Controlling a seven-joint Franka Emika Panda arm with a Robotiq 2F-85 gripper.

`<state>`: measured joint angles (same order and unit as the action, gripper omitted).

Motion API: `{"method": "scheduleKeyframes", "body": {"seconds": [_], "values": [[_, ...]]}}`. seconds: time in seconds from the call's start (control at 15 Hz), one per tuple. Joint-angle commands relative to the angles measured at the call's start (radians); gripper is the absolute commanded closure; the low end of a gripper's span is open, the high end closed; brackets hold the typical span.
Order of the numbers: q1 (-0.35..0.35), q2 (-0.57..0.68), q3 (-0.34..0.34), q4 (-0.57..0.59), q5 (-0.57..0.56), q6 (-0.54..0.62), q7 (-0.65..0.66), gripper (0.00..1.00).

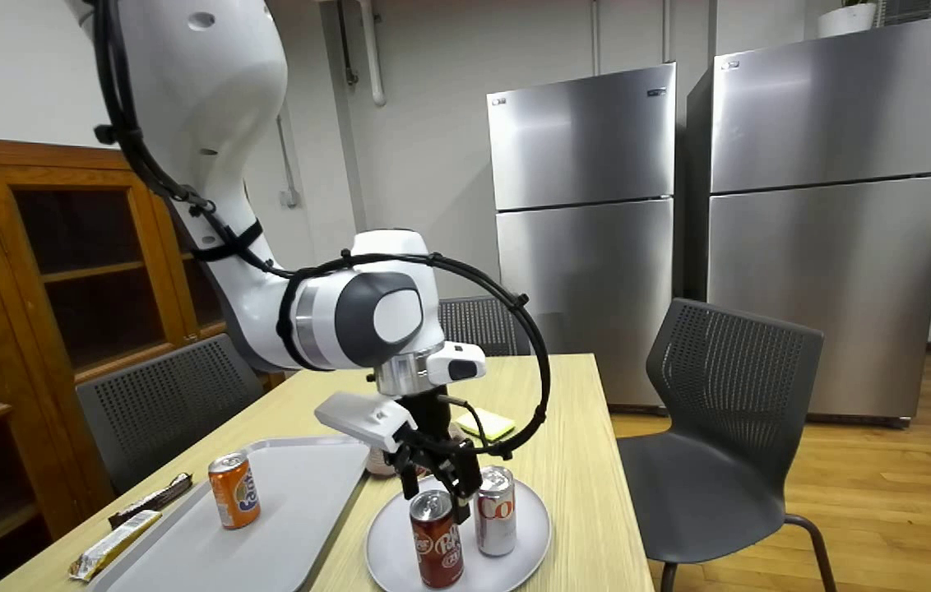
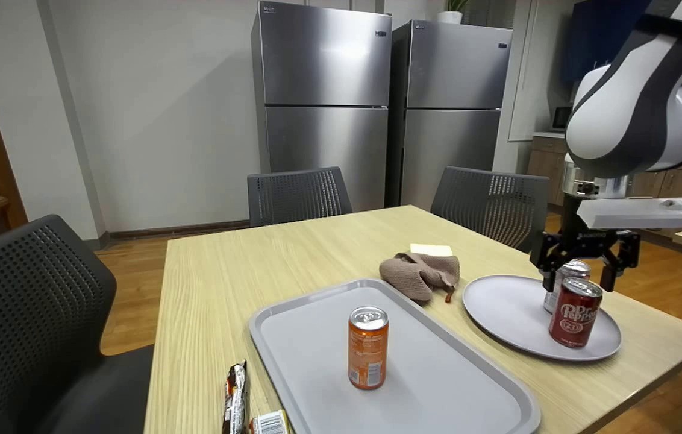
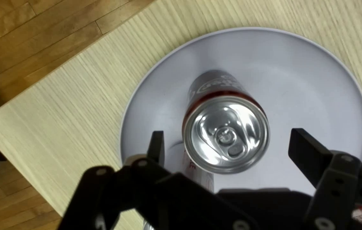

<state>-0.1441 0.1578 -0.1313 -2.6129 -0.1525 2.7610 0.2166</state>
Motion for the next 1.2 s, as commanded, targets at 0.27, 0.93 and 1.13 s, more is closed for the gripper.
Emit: {"method": "scheduleKeyframes", "body": {"seconds": [0.27,0.93,1.13], "values": [[0.032,0.077,-0.012,0.047,0.020,-0.001,-0.032,0.00],[0.034,0.070,-0.029,0.033,0.017,-0.007,-0.039,0.00],[0.039,0.062,-0.031,0.020,0.009,-0.002,-0.045,0.00]]}}
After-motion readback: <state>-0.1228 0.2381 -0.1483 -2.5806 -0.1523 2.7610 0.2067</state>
